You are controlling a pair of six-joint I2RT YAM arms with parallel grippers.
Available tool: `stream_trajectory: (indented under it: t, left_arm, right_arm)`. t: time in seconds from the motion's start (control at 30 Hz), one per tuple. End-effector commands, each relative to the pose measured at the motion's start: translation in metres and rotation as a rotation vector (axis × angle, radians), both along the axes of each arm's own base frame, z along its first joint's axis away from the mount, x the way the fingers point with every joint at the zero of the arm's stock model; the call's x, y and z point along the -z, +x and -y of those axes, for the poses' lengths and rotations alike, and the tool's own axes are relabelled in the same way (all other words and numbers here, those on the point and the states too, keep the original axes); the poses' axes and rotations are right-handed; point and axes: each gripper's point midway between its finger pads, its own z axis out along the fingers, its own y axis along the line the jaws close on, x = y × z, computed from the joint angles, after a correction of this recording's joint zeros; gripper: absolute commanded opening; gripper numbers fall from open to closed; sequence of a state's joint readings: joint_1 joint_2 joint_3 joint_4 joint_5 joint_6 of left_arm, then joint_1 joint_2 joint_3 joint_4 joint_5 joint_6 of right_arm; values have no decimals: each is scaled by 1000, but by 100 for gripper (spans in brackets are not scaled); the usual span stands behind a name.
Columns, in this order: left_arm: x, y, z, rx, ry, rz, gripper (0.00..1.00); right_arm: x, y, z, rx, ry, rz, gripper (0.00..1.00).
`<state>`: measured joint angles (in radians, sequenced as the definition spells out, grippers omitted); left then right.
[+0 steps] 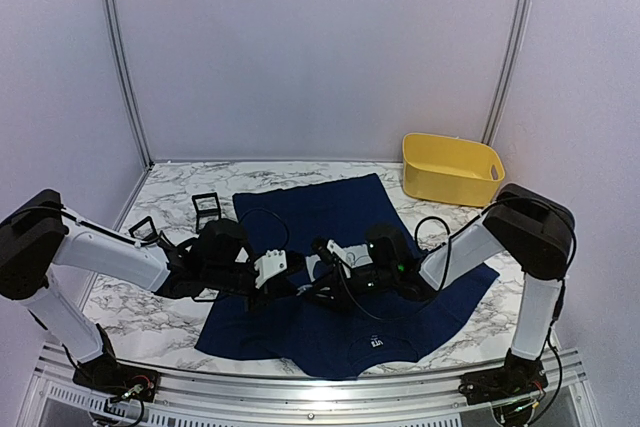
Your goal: Pin the brooch onto the clothing
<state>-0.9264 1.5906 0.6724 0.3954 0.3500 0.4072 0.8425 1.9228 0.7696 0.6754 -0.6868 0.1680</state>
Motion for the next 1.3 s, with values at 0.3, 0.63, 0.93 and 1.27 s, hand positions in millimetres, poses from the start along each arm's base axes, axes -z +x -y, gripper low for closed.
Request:
stream_trajectory:
  t: [0.3,0.63,0.93,1.27]
  left_arm:
    - [-1,-27,3,87,-2,-36,0]
    - [2,-19,-2,46,26,7,0]
    - [4,-21,0,62,27,-10,0]
    - [0,-27,3,94,7,-33,0]
  right_arm:
    - [-25,40,-1,146,95,4,8]
    - [-26,25,3,73,93,35,22]
    - [-26,26,1,60,91,52,27]
    - [-34,21,-9,-24,150,105,36]
